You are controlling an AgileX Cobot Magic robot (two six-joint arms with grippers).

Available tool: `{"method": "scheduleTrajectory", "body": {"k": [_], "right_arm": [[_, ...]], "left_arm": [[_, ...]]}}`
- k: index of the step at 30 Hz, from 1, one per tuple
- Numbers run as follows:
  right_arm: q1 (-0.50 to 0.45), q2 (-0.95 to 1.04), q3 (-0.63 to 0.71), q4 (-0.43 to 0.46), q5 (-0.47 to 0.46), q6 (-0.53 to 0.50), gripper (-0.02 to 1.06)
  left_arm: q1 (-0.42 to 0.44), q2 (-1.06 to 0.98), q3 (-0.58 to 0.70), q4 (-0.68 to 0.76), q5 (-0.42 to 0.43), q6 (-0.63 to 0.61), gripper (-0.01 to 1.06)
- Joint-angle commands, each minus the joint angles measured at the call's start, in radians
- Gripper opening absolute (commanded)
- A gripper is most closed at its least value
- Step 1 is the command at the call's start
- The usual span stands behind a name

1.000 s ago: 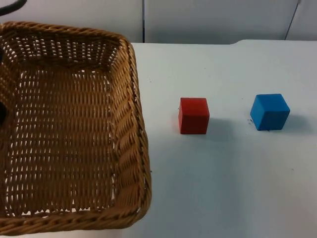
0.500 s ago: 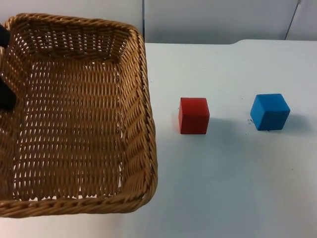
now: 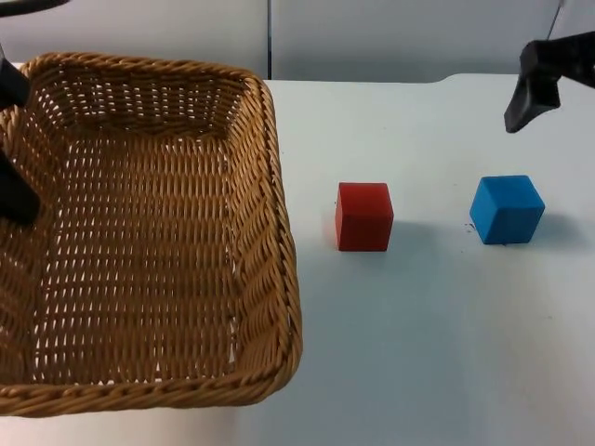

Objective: Pick up the basket with the left hand and place the blue cube into the basket with the right hand.

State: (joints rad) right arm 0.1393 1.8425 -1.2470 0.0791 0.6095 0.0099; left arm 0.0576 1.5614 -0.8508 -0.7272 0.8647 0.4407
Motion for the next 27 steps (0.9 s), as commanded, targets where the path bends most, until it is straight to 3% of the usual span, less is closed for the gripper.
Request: {"method": "scheduleTrajectory", "body": {"k": [1,13,27], "right_arm": [[0.002,0.032,-0.015,-0.060,-0.012,0.062,0.98],[0.037,0.158,-0.015,-0.079,-0.114,0.069,0.96],[0.044,0.262,-0.015,-0.079,-0.159,0.100,0.91]], "left_arm": [[0.000,-0.001,-0.012,-0.037,0.016,-0.002,0.00],[0.000,-0.001,-0.012,-0.036,0.000,-0.002,0.00],[0.000,-0.001,-0.012,-0.040,0.002,0.001,0.00]]}}
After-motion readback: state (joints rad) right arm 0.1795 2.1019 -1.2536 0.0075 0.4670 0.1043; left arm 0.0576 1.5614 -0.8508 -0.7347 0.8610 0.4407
